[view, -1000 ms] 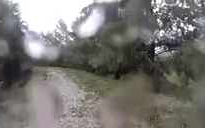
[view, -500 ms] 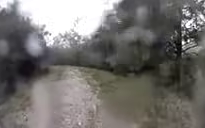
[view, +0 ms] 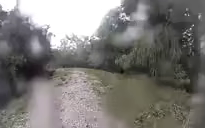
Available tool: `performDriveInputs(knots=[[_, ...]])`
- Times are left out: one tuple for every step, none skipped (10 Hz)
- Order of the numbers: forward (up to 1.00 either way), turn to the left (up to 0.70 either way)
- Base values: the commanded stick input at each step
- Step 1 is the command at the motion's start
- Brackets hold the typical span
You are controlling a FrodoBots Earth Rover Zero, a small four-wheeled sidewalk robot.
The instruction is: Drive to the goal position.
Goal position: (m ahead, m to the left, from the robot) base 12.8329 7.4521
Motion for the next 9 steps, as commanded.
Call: performDriveInputs(knots=[[0.85,0.00],[0.85,0.18],[0.85,0.34],[0.85,0.34],[0.85,0.34],[0.85,0.23],[0.85,0.00],[0.85,0.14],[0.85,0.32]])
